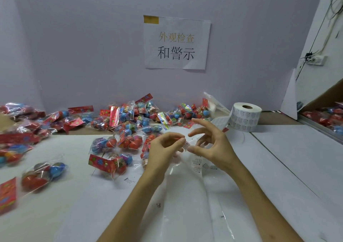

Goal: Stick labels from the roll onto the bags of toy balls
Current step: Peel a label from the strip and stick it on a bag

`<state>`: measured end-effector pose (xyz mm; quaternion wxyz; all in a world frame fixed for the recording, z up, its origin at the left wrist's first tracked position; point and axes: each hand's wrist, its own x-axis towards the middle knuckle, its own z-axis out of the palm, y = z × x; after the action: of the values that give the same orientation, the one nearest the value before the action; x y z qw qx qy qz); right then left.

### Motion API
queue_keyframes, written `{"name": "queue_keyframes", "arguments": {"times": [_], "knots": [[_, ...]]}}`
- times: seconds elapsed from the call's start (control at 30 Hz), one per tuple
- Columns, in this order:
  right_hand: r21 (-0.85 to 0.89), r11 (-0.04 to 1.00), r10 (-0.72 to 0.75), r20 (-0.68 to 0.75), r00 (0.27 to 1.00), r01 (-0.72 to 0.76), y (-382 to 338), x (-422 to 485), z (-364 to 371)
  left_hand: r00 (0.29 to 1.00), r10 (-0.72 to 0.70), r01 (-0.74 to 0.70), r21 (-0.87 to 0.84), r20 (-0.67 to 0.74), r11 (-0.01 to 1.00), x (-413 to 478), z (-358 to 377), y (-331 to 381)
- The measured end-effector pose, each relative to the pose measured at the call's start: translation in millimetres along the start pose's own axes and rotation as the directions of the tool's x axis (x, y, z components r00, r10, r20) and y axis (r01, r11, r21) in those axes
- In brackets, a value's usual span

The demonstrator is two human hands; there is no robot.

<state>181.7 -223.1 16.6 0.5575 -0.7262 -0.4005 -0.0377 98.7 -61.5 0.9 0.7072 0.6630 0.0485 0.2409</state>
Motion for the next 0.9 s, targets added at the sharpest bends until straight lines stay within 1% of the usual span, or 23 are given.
{"name": "queue_keyframes", "arguments": {"times": [0.1, 0.23, 0.33, 0.4, 0.47, 0.53, 0.57, 0.67, 0.77, 0.83, 0.9], "knots": [[-0.011, 1.000, 0.004, -0.023, 1.000, -0.005, 1, 0, 1, 0.998, -0.057, 0.057, -0.086, -0.001, 0.995, 1, 0, 4], [-0.004, 1.000, 0.000, -0.049, 0.999, 0.000, 2, 0, 1, 0.998, -0.055, 0.059, -0.093, 0.036, 0.994, 1, 0, 4], [-0.005, 1.000, 0.001, -0.064, 0.998, -0.002, 3, 0, 2, 0.997, -0.082, 0.079, -0.157, -0.015, 0.984, 3, -3, 1], [-0.038, 0.999, -0.012, -0.106, 0.994, 0.008, 4, 1, 3, 0.991, -0.123, 0.106, -0.254, -0.053, 0.961, 5, -5, 1], [-0.108, 0.994, -0.034, -0.175, 0.984, 0.015, 5, 1, 3, 0.984, -0.164, 0.129, -0.349, -0.072, 0.928, 6, -7, 1], [-0.182, 0.982, -0.085, -0.241, 0.967, 0.041, 5, 0, 3, 0.982, -0.178, 0.136, -0.404, -0.069, 0.904, 7, -8, 2], [-0.193, 0.980, -0.107, -0.264, 0.959, 0.056, 4, 0, 4, 0.982, -0.177, 0.136, -0.419, -0.060, 0.898, 8, -8, 3], [-0.172, 0.982, -0.126, -0.268, 0.955, 0.082, 1, -1, 6, 0.987, -0.157, 0.135, -0.406, -0.022, 0.904, 6, -5, 3], [-0.227, 0.969, -0.152, -0.228, 0.962, 0.099, 2, -1, 8, 0.993, -0.113, 0.122, -0.362, 0.046, 0.924, 4, -4, 2], [-0.241, 0.964, -0.172, -0.229, 0.958, 0.116, 5, -1, 8, 0.995, -0.084, 0.098, -0.290, 0.060, 0.952, 3, -2, 2], [-0.276, 0.953, -0.189, -0.232, 0.954, 0.122, 7, -2, 7, 0.999, -0.037, 0.037, -0.144, 0.000, 0.989, 2, 2, 1]]}}
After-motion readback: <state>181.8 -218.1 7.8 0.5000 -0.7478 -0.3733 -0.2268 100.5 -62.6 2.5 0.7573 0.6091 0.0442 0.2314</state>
